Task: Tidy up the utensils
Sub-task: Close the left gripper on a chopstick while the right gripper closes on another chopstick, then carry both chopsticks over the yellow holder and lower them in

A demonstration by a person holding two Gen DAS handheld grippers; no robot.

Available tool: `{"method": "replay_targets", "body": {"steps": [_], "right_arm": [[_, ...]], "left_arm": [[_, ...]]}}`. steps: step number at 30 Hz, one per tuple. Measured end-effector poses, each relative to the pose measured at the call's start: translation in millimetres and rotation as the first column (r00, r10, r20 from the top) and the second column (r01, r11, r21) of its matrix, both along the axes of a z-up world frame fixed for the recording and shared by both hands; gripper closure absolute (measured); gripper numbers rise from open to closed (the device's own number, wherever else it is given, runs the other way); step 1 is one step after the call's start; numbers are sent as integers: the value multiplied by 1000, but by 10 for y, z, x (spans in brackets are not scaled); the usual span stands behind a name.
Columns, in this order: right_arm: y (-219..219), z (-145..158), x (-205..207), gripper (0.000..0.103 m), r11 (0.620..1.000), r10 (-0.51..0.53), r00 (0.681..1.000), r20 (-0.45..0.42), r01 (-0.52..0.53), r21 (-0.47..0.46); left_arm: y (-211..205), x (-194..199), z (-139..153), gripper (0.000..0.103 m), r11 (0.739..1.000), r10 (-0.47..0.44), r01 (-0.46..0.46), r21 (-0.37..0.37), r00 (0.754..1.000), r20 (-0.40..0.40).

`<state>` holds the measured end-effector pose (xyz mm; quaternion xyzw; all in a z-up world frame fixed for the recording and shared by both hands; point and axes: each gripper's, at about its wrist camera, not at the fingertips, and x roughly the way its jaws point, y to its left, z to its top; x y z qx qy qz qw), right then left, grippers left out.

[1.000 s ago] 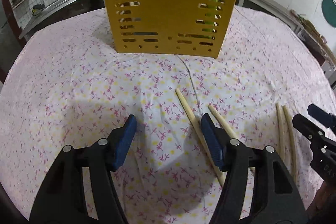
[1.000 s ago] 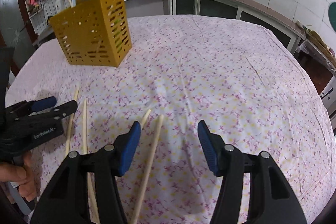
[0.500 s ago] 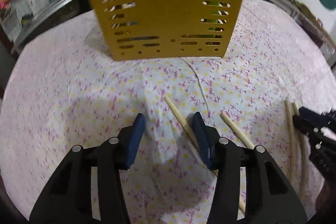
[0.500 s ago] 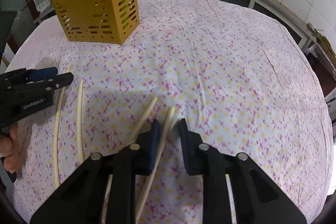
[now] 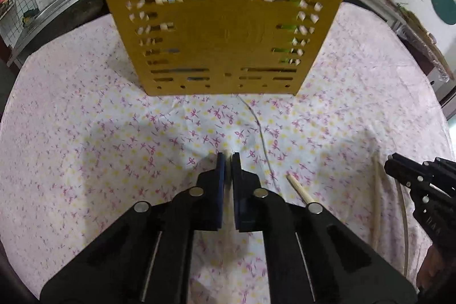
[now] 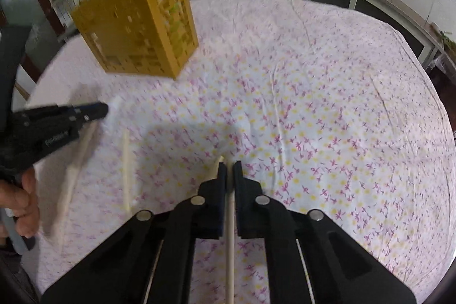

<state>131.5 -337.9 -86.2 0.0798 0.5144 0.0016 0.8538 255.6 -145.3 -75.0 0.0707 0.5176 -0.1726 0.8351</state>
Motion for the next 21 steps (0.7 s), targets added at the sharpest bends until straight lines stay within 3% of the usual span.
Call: {"method": "replay_targets", "body": {"steps": [7, 14, 17, 21], "right_arm": [[36, 638, -173, 97, 998, 8, 977, 215, -23, 66], [131, 1054, -234, 97, 997, 36, 929, 369, -58, 48], [220, 1267, -230, 97, 995, 68, 891, 450, -91, 30], [334, 1593, -168, 97, 995, 94, 819, 566, -100, -20]], "left_arm": [[166, -184, 501, 100, 990, -5, 20, -142, 995, 101], [234, -508, 1090, 100, 974, 19, 45, -222, 961, 277], [314, -547, 1317, 100, 967, 36, 49, -248, 944, 328], [338, -572, 1617, 100, 972, 43, 57, -228, 910, 412]]}}
